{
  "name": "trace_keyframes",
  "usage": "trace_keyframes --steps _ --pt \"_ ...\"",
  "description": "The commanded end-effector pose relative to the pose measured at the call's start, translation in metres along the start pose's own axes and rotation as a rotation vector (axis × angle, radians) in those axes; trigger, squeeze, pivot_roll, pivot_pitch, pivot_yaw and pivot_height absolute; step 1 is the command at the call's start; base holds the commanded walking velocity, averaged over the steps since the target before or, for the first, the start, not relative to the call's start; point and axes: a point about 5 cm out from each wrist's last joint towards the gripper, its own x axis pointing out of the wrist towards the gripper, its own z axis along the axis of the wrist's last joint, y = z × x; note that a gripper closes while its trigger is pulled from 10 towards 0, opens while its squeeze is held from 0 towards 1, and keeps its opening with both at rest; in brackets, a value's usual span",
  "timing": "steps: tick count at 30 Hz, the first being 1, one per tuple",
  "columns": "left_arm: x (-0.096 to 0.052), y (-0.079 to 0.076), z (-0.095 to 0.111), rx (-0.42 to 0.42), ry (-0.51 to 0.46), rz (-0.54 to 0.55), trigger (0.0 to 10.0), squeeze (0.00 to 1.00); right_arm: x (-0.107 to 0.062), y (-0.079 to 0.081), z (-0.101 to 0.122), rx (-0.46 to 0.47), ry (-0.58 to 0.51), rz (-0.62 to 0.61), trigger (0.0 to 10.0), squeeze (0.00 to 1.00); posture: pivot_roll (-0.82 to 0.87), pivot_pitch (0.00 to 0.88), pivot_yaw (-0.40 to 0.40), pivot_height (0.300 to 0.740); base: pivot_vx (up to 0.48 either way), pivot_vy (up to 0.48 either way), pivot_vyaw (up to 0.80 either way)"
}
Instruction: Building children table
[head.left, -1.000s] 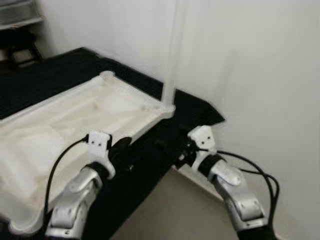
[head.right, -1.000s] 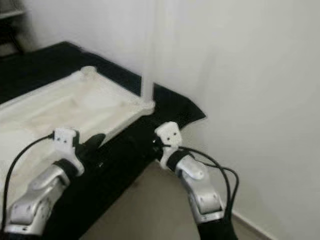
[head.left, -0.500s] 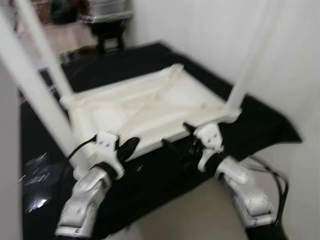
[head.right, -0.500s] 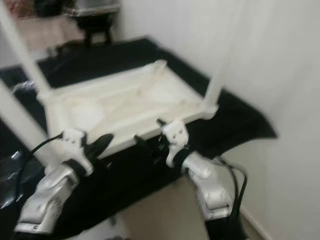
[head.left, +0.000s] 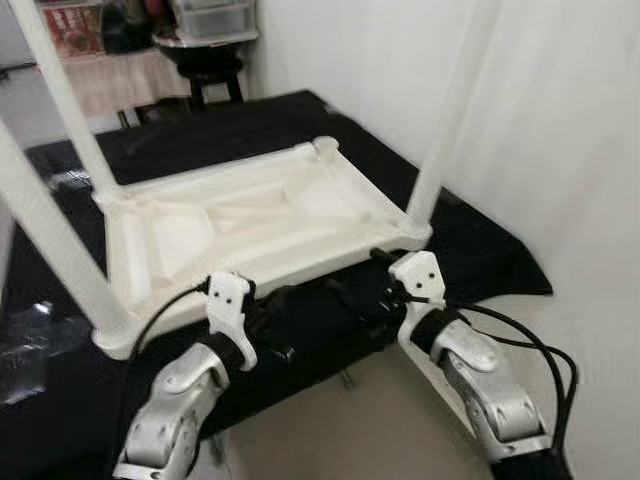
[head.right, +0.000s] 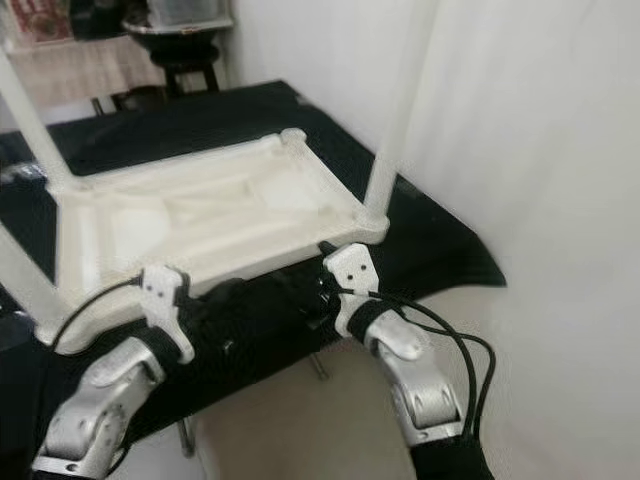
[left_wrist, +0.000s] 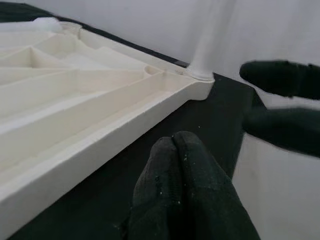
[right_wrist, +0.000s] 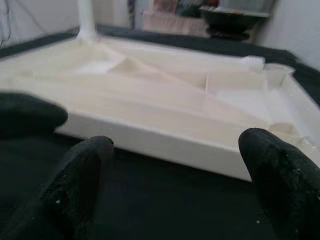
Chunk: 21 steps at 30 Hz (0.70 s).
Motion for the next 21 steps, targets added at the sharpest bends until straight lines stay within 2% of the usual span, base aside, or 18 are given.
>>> trace_keyframes --steps 1,13,17,21 --pt "-0.005 0.007 -0.003 -0.009 0.007 0.042 10.0 0.00 0.003 0.010 0.000 -0.022 -0.005 0.047 10.0 0.00 -0.05 0.115 -0.038 0.740 0.000 0.000 0.80" --pt "-0.005 0.010 -0.004 0.003 0.012 0.063 10.0 0.00 0.002 0.007 -0.003 -0.060 0.027 0.046 10.0 0.00 -0.05 0.113 -0.030 0.740 0.000 0.000 0.80" --pt "-0.005 0.016 -0.004 0.007 0.009 0.110 10.0 0.00 0.004 0.009 -0.005 -0.092 0.050 0.050 10.0 0.00 -0.05 0.111 -0.025 0.740 0.000 0.000 0.80" --pt "-0.006 0.017 -0.004 0.012 0.011 0.126 10.0 0.00 0.007 0.004 -0.009 -0.104 0.080 -0.022 10.0 0.00 -0.05 0.107 -0.028 0.740 0.000 0.000 0.60"
